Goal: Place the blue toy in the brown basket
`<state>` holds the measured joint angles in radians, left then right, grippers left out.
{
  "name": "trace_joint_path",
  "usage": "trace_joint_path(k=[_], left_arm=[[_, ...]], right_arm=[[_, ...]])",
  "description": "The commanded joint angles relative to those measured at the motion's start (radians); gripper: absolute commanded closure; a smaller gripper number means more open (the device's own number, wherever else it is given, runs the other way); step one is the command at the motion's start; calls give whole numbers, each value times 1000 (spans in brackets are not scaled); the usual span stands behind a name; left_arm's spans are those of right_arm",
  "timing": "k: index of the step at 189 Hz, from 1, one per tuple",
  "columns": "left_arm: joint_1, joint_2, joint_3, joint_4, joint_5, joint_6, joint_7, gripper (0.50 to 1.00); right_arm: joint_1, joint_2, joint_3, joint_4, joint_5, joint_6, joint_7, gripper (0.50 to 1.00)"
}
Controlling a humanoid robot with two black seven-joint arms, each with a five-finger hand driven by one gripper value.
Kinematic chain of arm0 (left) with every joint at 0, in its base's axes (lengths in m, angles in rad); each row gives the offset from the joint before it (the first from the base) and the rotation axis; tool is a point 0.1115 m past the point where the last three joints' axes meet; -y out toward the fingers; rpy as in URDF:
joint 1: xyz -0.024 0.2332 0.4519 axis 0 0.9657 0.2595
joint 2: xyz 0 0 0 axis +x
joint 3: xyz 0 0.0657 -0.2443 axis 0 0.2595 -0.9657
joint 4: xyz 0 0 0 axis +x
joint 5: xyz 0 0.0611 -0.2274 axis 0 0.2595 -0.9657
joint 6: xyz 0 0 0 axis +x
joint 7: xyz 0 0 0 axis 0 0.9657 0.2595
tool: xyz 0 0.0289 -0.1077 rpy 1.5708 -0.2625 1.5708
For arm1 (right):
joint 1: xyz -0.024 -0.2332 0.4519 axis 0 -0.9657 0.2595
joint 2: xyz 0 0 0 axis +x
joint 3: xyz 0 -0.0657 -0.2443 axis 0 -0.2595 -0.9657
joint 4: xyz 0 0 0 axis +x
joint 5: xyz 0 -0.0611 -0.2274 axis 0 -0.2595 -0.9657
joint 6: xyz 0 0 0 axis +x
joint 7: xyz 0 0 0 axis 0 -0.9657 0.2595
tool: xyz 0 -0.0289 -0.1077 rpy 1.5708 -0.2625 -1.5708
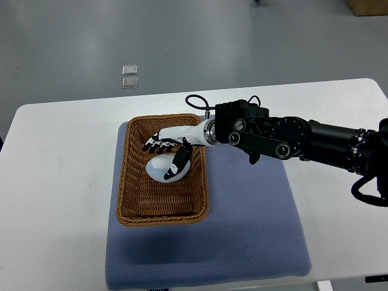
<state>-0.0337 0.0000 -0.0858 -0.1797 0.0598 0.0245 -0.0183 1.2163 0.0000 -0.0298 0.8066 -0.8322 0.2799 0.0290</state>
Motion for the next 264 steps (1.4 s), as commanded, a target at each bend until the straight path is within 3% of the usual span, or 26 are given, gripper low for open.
trace_joint_path(k=[1, 110, 144, 170, 233, 264], left_arm=[[0, 0, 0, 0, 0, 0, 0, 500], [0, 0, 1, 0, 0, 0, 0, 500], [0, 0, 3, 0, 0, 0, 0, 500], [0, 0, 3, -6, 0, 0, 0, 500], [0, 0, 3, -7, 2, 0, 0, 500], [0, 0, 4, -11, 2, 0, 0, 500]], right_arm=[[2, 0, 8, 0, 2, 1, 20, 591], [35, 0, 45, 6, 47, 2, 23, 591], [72, -2, 192, 10, 117, 1, 23, 591], [57, -71, 381, 10, 200, -7, 23, 591], [-222, -121, 880, -3, 461, -18, 29, 591], [-386, -106, 1088, -20, 562, -16, 112, 591]])
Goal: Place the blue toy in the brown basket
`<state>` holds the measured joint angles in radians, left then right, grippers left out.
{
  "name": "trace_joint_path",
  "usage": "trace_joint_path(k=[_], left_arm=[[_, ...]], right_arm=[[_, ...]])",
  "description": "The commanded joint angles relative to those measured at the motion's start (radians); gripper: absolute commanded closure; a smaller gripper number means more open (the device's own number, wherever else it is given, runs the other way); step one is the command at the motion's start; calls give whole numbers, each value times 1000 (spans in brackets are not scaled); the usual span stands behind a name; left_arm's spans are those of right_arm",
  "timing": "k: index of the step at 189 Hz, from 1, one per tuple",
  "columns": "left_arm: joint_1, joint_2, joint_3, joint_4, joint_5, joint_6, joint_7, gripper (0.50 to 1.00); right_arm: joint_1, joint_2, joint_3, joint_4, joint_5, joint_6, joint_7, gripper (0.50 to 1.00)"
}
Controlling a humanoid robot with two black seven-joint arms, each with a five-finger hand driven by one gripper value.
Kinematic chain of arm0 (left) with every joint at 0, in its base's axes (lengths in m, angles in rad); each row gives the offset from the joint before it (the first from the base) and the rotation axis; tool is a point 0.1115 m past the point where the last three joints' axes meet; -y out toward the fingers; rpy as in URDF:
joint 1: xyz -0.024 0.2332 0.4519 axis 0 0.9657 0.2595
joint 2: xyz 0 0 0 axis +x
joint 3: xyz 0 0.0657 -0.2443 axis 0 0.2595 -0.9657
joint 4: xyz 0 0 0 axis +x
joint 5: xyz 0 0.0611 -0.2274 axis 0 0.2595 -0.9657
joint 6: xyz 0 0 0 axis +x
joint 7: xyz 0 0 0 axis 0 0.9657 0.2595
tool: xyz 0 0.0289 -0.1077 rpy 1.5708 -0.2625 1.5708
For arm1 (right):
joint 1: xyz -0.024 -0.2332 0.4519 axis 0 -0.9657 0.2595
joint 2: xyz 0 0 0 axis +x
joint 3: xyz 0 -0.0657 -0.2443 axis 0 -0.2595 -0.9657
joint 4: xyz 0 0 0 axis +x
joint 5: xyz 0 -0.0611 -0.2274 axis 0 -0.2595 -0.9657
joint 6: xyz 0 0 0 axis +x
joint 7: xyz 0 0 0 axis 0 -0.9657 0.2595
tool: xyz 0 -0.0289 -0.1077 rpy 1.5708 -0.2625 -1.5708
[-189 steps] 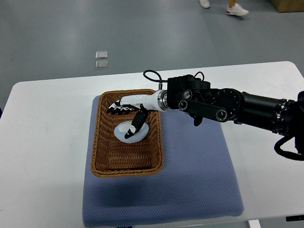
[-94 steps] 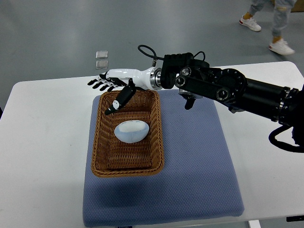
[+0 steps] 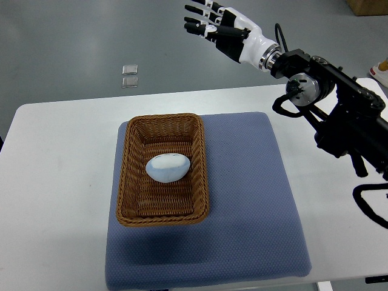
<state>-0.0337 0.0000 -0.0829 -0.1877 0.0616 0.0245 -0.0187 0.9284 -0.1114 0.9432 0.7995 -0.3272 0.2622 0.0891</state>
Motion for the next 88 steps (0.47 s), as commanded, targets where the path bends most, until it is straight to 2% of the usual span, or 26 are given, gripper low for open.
trace_joint_path(k=[1, 53, 88], left_arm=[[0, 0, 2, -3, 0, 0, 0, 500], [0, 0, 2, -1, 0, 0, 0, 500], [0, 0, 3, -1, 0, 0, 0, 500]], right_arm=[[-98, 6, 115, -13, 57, 2, 52, 591], [-227, 45, 174, -95, 197, 19, 133, 591], [-258, 62, 172, -106, 212, 19, 144, 591]])
